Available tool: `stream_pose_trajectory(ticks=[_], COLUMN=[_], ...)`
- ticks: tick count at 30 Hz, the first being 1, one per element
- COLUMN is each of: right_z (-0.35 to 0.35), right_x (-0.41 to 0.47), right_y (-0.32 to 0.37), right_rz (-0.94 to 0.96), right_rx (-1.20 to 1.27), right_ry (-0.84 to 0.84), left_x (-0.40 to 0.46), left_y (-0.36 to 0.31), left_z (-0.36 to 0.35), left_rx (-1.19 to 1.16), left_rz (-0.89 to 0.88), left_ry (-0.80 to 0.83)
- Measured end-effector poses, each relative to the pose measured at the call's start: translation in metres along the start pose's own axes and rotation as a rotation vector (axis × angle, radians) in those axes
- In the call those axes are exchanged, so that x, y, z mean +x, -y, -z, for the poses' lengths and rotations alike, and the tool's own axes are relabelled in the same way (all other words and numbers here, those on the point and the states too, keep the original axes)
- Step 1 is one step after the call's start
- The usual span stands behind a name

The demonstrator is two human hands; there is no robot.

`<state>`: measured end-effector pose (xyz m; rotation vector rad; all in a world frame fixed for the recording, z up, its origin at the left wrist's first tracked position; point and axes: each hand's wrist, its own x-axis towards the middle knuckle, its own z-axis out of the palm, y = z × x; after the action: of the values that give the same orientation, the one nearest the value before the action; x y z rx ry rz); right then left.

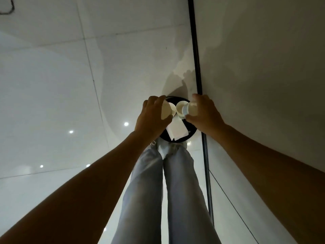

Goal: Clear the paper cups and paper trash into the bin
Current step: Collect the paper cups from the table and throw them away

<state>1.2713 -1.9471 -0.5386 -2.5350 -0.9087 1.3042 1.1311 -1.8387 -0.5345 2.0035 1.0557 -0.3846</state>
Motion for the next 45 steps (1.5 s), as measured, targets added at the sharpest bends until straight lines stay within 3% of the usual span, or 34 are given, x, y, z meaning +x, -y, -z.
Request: stream_pose_trajectory(ticks=[6, 15, 22, 33, 38, 45], right_z=[-0.038, -0.092, -0.105, -0.022, 0.03, 0.056], right_x=[0.067, 0.115, 0.118, 0.013, -0.059, -0.189], right_y=[-0.024, -0.068, -0.071, 0.023, 0.105, 0.238], right_rz=[0.028, 0.045, 0.118, 0.194, 0.366, 0.771], right_rx=[0.015, -0.142, -0.29, -0.34, -0.422, -0.732], right_ry=[-0.024, 0.205, 0.2, 0.122, 0.076, 0.073], left_x=[0.063, 0.103, 0.103, 0.006, -0.079, -0.248], left_y=[0.032, 0.071, 0.076, 0.033, 0.004, -0.003], left_z=[-0.053, -0.118, -0.124, 0.005, 0.093, 0.177], left_rx=[-0.037, 0.162, 0.225, 0.281, 0.328, 0.274], left_rz=[0.026, -0.019, -0.08, 0.01, 0.041, 0.276], left_ry=[-0.023, 0.185, 0.217, 0.122, 0.0, -0.287])
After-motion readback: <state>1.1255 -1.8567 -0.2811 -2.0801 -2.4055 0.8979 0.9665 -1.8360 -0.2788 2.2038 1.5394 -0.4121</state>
